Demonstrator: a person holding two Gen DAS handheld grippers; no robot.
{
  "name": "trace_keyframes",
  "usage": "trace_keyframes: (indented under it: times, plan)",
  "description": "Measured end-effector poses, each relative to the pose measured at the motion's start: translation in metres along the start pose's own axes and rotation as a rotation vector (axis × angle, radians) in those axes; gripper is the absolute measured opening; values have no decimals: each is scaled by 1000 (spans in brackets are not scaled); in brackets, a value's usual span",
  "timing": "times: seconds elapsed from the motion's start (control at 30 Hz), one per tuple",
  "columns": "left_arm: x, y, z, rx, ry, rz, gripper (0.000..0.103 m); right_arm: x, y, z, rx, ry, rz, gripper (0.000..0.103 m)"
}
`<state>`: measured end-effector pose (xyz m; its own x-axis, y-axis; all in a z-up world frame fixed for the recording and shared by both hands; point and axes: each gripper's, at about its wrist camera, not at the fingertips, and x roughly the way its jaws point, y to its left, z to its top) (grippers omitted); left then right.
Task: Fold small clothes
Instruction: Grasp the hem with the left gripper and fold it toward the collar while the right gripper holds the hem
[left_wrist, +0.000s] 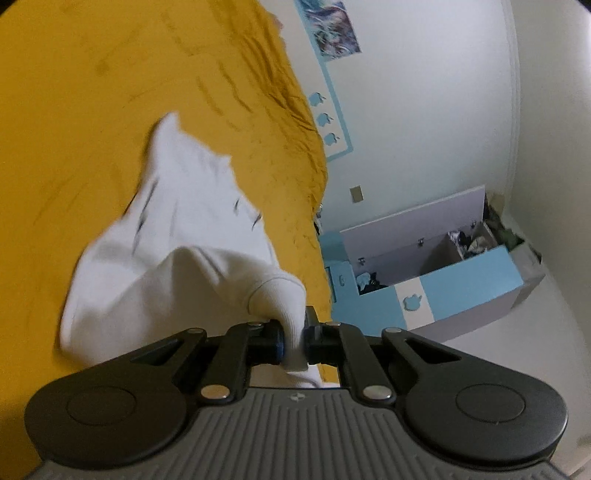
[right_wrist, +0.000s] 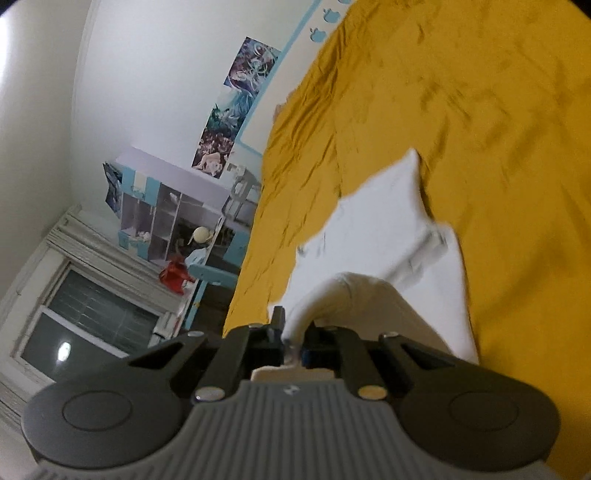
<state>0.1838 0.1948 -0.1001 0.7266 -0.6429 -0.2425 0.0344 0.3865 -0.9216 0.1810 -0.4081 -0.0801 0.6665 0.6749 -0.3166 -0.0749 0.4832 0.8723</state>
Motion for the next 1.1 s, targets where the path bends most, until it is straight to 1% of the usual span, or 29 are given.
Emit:
trace_keyframes:
  times: [0.1,0.17,0.2,0.3,0.37,0.43,0.5,0.53,0.57,0.6,0.63,0.67,0.7,0.73,0.77,0.8,0.87,0.9,0.93,0.97,1.03,1.07,1.1]
  plan:
    - [34,1,40,27,20,5,9,39,-3,41,20,-39,-30,2]
    - [59,7,65,38,37,29,9,67,-6,65,26,-47,-52,2]
    - [74,14,78,32,46,37,9,83,-8,78,20,-49,-76,2]
    - [114,30,106,44,49,94,9,132,-14,107,-8,-40,-146,2]
    - [134,43,116,28,45,114,9,162,-25,123,-16,-35,-184,2]
    - [154,57,124,32,45,161,9,188,-38,134,-1,-40,-212,2]
    - [168,72,129,45,51,207,10,212,-49,143,3,-50,-259,2]
    - [174,81,131,26,68,222,10,224,-54,145,3,-55,-293,3]
    - [180,90,133,0,93,240,13,234,-60,147,16,-59,-333,4]
    - [182,97,135,-27,101,268,14,243,-67,149,42,-64,-380,13]
    - [182,102,137,-56,103,273,14,246,-71,149,60,-85,-406,27]
    - [180,102,141,-67,96,259,15,242,-73,149,72,-147,-431,32]
    - [173,96,144,-57,72,245,15,236,-74,150,73,-186,-428,41]
    - [166,87,146,-22,53,240,16,229,-74,151,74,-209,-408,48]
    - [158,78,148,23,22,249,17,220,-74,152,79,-211,-375,49]
    - [145,64,150,79,-21,262,21,212,-73,152,88,-203,-349,49]
    - [118,45,146,153,-67,268,27,189,-68,145,81,-174,-305,49]
    - [109,39,142,162,-61,255,30,177,-64,138,67,-163,-301,50]
    - [96,35,133,170,-44,243,32,164,-61,131,43,-146,-302,53]
    - [88,33,126,178,-35,246,33,153,-56,122,6,-122,-307,54]
    - [69,31,103,201,-3,279,34,133,-45,102,-96,-56,-358,55]
    - [62,33,92,214,19,307,34,127,-40,90,-163,-16,-399,57]
    - [56,35,78,230,40,349,34,123,-35,77,-253,28,-458,58]
